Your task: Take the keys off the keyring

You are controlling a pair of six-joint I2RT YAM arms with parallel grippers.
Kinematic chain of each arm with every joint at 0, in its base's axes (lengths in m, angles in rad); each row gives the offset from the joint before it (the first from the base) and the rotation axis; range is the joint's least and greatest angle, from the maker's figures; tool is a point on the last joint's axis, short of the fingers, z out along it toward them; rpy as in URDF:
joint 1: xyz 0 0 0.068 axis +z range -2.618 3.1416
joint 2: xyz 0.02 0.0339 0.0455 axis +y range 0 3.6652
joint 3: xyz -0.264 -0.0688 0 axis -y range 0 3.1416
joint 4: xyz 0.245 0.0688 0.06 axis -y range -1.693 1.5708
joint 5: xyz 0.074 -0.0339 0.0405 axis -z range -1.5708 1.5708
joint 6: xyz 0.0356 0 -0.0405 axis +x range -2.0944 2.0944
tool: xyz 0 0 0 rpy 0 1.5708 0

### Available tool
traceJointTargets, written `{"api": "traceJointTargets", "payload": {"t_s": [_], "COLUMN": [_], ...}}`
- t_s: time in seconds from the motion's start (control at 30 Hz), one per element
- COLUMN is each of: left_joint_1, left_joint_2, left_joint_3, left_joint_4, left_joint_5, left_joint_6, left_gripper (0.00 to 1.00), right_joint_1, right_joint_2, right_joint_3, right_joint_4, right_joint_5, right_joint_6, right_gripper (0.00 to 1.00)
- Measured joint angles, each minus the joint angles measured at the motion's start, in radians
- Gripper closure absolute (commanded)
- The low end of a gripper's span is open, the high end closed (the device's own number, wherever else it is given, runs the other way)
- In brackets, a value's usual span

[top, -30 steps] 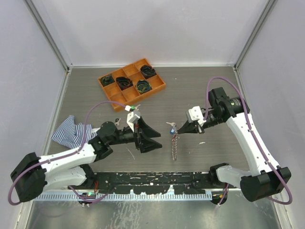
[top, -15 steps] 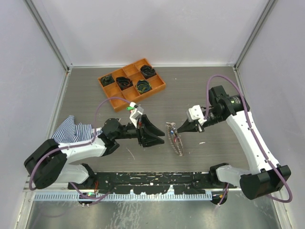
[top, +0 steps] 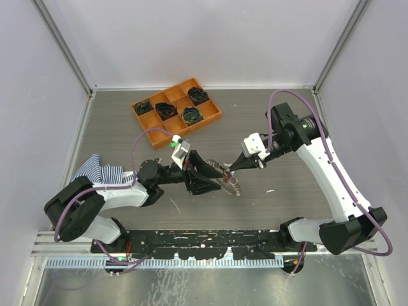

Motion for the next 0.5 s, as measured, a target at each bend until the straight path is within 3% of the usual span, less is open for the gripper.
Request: {"api": "traceJointTargets", "payload": {"t_s": [0.5], "left_joint_1": [0.0], "left_joint_2": [0.054], "left_joint_3": [0.001], "left_joint_4": [0.033], "left_joint_5": [-0.022], "left_joint_6": [-0.044], "left_gripper": [0.5], "right_joint_1": [0.014], "right_joint_2": [0.013], "right_joint_3": [0.039], "right_joint_4": [-0.003], "right_joint_5": [0.0], "right_joint_6": [0.029], "right_gripper": [0.99]}}
